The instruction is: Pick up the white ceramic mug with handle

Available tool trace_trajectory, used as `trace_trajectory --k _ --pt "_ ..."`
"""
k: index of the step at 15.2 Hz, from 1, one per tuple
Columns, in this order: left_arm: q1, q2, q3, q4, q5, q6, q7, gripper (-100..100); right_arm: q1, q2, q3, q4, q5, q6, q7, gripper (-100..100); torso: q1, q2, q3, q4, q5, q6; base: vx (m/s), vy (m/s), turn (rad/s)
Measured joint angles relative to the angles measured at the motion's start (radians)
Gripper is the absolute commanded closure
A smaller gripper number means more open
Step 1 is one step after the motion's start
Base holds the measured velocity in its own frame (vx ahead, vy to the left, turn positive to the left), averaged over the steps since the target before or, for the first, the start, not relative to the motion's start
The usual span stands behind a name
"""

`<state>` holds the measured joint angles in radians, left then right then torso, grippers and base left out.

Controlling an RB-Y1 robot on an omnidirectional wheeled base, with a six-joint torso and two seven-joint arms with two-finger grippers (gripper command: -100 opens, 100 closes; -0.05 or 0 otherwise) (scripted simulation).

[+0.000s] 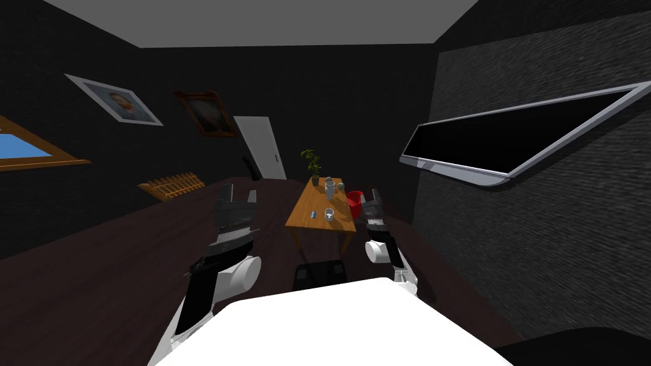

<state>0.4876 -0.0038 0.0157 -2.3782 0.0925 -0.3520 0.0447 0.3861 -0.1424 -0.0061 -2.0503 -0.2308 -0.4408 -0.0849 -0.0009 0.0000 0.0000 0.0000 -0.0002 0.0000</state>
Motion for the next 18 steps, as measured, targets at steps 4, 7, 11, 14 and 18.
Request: trace_trajectory --k 4,7,11,14,18 --pt "0.0 0.0 0.0 0.0 0.0 0.0 0.0 0 -0.004 -0.01 0.001 0.005 0.008 0.002 0.002 -100 0.001 0.0 0.0 0.0 0.0 0.0 0.003 0.003 0.022" --pt "0.0 0.0 0.0 0.0 0.0 0.0 0.0 0 -0.039 -0.076 0.013 0.049 0.053 0.001 0.01 -100 0.001 -0.001 -0.001 0.0 0.0 0.0 0.013 0.022 0.068" --pt "0.0 0.0 0.0 0.0 0.0 0.0 0.0 0 -0.099 -0.167 0.04 0.102 0.1 0.007 0.024 -100 0.004 -0.002 -0.001 0.0 0.001 0.0 0.017 0.057 0.074" --pt "0.0 0.0 0.0 0.0 0.0 0.0 0.0 0 -0.137 -0.227 0.068 0.135 0.125 0.014 0.039 -100 0.006 -0.002 -0.001 0.0 0.001 0.0 0.025 0.075 0.078" --pt "0.0 0.0 0.0 0.0 0.0 0.0 0.0 0 -0.193 -0.308 0.105 0.195 0.148 0.009 0.05 -100 0.007 -0.003 -0.002 -0.001 0.001 -0.001 0.033 0.092 0.103"
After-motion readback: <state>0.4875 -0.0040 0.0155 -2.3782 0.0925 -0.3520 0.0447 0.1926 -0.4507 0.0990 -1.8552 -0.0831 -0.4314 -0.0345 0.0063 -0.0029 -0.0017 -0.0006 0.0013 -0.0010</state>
